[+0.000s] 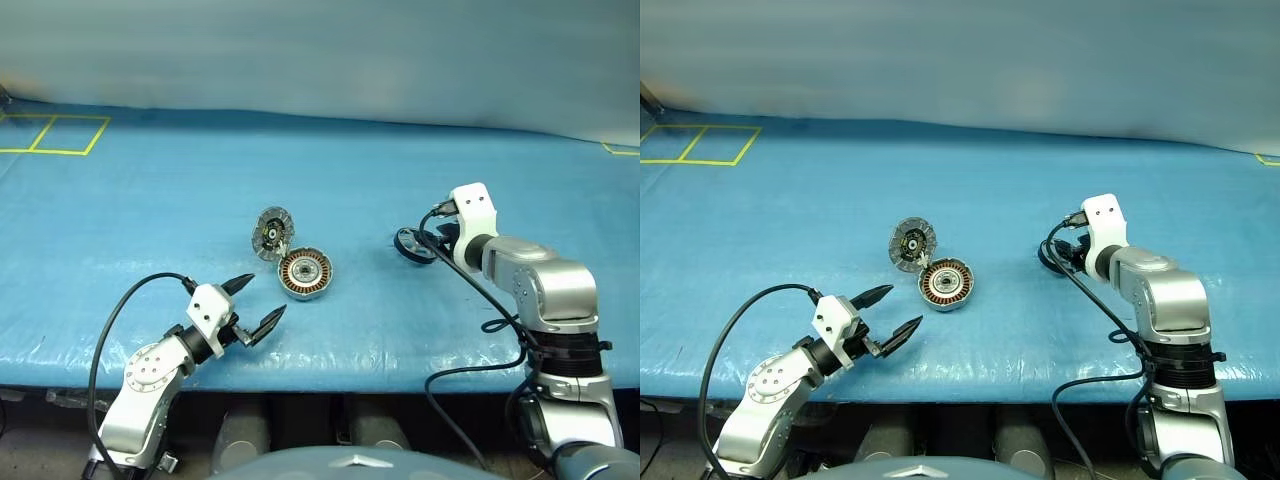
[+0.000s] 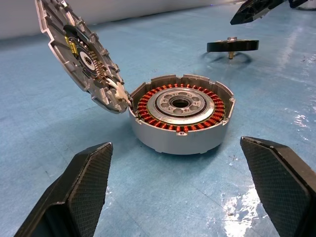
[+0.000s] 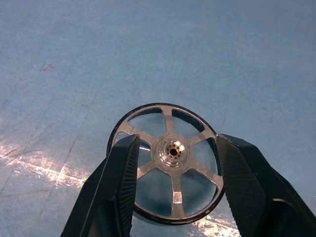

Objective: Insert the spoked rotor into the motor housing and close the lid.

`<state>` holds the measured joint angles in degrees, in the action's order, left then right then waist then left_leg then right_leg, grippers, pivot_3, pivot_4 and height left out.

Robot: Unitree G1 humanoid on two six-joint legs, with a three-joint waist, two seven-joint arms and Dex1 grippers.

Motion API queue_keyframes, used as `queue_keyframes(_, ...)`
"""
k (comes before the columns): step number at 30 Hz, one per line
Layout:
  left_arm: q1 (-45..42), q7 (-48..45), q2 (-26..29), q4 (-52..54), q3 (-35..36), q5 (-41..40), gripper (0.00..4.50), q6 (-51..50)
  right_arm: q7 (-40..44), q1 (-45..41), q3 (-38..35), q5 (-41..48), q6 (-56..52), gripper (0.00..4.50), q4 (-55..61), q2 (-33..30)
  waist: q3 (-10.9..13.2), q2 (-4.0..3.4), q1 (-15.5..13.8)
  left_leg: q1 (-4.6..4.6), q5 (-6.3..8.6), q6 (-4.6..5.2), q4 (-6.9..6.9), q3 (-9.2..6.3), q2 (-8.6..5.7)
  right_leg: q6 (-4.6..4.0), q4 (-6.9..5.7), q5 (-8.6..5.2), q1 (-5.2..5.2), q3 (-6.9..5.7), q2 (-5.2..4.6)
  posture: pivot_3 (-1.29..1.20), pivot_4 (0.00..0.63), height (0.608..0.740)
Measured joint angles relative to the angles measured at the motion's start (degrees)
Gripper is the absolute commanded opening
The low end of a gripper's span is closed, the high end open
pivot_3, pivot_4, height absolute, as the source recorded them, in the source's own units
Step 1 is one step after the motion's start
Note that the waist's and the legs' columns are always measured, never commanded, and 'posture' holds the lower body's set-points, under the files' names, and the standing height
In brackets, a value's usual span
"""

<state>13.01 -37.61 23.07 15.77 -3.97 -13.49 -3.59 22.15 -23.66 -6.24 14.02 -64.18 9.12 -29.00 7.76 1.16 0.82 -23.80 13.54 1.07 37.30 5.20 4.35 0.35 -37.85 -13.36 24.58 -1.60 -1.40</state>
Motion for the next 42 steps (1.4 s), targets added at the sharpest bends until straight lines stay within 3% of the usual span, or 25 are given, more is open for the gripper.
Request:
queue_keyframes(14,0.1,0.5,-0.1,0.0,0.1,0.0,4.50,-0.1,4.1,-2.4,5.2,-0.9,6.7,2.58,-10.7,-1.6,0.0,0.00,-0.1,0.01,0.00,0.00,0.00,0.00,-0.02,0.01,0.00,0.01,-0.02,0.02,0.04,0.00,0.150,0.740)
queue_keyframes(23,0.9,1.2,-0.1,0.0,0.1,0.0,4.50,0.0,3.5,-0.9,7.6,-2.8,7.5,2.58,-8.2,-2.3,0.0,0.01,-0.1,0.02,0.00,0.00,0.00,0.00,0.02,0.01,-0.01,0.01,-0.02,0.03,0.04,0.00,0.150,0.740)
queue_keyframes(29,0.9,1.3,-0.1,0.0,0.1,0.0,4.50,0.0,2.5,1.2,8.3,-3.9,7.4,1.32,-3.7,-2.2,-0.1,0.09,0.0,0.11,0.00,0.00,0.03,0.04,0.06,0.02,0.00,0.00,-0.08,0.03,0.04,0.00,0.150,0.740)
queue_keyframes(42,0.6,1.4,-0.1,0.0,0.1,0.2,4.50,0.0,1.5,2.8,9.8,-4.5,4.8,1.32,3.1,-1.7,0.0,0.02,0.0,0.02,0.01,0.02,0.05,0.06,0.07,0.00,-0.05,0.00,0.04,0.04,0.03,0.00,0.150,0.740)
